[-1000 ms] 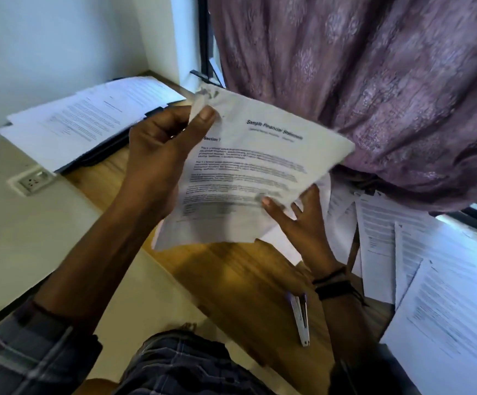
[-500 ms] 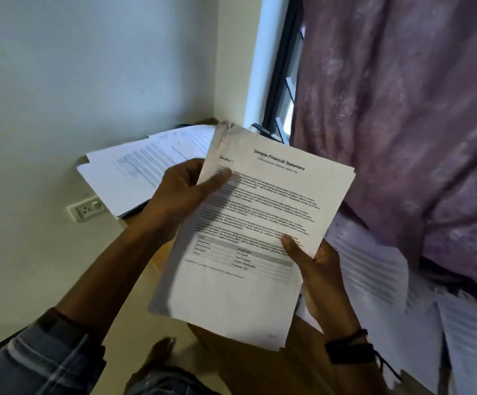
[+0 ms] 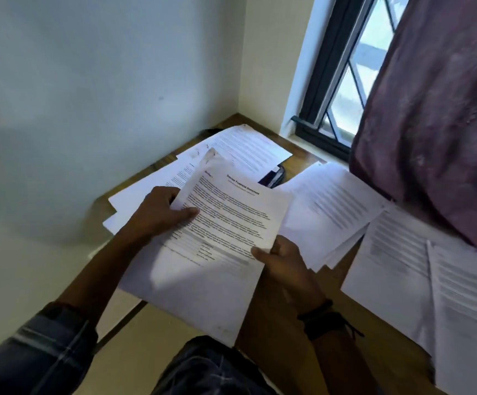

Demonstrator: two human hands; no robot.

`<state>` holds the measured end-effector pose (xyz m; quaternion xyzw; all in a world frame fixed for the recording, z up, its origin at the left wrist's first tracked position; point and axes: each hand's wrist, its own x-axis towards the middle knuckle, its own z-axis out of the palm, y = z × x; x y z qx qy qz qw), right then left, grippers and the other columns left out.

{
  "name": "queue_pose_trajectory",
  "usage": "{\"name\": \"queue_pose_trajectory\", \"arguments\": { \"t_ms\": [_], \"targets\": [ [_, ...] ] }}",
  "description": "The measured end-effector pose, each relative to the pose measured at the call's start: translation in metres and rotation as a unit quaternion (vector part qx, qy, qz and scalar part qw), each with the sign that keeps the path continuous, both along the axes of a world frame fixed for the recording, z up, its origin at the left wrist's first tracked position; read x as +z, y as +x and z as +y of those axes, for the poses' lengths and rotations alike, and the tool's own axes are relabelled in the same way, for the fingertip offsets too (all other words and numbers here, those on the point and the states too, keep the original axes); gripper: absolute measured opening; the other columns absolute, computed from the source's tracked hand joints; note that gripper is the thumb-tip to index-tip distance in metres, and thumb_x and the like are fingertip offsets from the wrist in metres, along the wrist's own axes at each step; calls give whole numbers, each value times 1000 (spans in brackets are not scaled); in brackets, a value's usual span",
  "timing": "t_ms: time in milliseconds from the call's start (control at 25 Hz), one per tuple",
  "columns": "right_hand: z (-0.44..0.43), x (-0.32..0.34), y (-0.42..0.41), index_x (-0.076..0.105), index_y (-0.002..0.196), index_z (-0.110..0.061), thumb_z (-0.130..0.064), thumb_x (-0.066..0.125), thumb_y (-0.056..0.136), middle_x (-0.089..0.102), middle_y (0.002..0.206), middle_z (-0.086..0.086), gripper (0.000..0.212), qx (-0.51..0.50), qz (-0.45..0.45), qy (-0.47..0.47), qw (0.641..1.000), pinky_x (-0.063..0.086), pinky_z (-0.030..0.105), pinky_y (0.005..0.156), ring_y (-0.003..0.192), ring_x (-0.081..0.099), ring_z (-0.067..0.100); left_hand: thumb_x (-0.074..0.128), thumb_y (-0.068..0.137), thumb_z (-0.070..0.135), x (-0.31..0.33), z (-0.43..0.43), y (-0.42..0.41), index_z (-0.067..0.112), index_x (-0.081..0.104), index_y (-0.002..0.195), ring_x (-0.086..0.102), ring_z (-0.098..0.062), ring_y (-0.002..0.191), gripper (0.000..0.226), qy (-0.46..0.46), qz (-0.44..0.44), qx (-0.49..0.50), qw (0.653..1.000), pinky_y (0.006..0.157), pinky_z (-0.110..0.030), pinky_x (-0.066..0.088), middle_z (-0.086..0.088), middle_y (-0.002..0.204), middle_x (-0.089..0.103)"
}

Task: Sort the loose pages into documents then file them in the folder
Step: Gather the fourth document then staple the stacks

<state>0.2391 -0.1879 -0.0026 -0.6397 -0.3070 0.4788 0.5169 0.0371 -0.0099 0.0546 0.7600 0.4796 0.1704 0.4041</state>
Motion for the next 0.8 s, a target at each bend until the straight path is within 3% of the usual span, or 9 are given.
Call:
{"name": "queue_pose_trajectory", "arguments": {
  "t_ms": [160,240,360,480,600,680,800],
  "targets": [
    [47,-8,-26,60,122,-18,-18,70,88,65,125,1,36,14,-62,-35,997,52,43,99,113,63,16,72,63,58,-16,56,-15,8,72,87,66,-25,80,56,38,78,-6,996,63,-36,48,-7,86,70],
    [62,-13,-34,59,120,-16,-21,72,87,66,121,2,36,8,-88,-66,994,54,44,95,109,63,16,75,67,51,-25,74,-14,5,70,87,65,-27,82,50,50,101,0,994,66,-38,47,-6,84,67],
    [72,-23,-41,60,120,-19,-27,74,84,66,118,-2,40,0,-129,-79,989,56,39,91,106,64,13,80,78,31,-37,96,-10,6,67,101,64,-26,91,37,63,140,22,988,72,-30,40,-6,93,65],
    [74,-31,-42,50,125,-18,-34,78,78,59,121,1,57,-55,-158,-88,982,57,30,85,108,62,14,81,77,33,-40,112,0,5,57,125,60,-30,111,60,63,137,23,988,86,-35,44,-14,122,63],
    [79,-34,-44,42,123,-18,-24,79,80,57,120,-1,57,-78,-94,-107,987,51,16,75,105,60,10,80,77,40,-41,123,14,6,49,135,55,-31,122,74,70,161,3,985,100,-44,45,-13,137,55],
    [79,-37,-47,40,125,-16,-18,77,81,59,116,-4,57,-89,-64,-108,988,50,11,66,98,60,4,79,77,41,-44,126,20,5,52,131,58,-31,116,70,71,165,-4,984,96,-43,48,-13,130,59],
    [79,-44,-47,41,127,-9,-13,75,84,61,114,-5,55,-106,-12,-108,988,53,11,64,99,64,8,73,83,39,-47,132,27,4,64,109,63,-25,93,45,69,155,-21,985,76,-33,48,-11,106,67]
  ]
}}
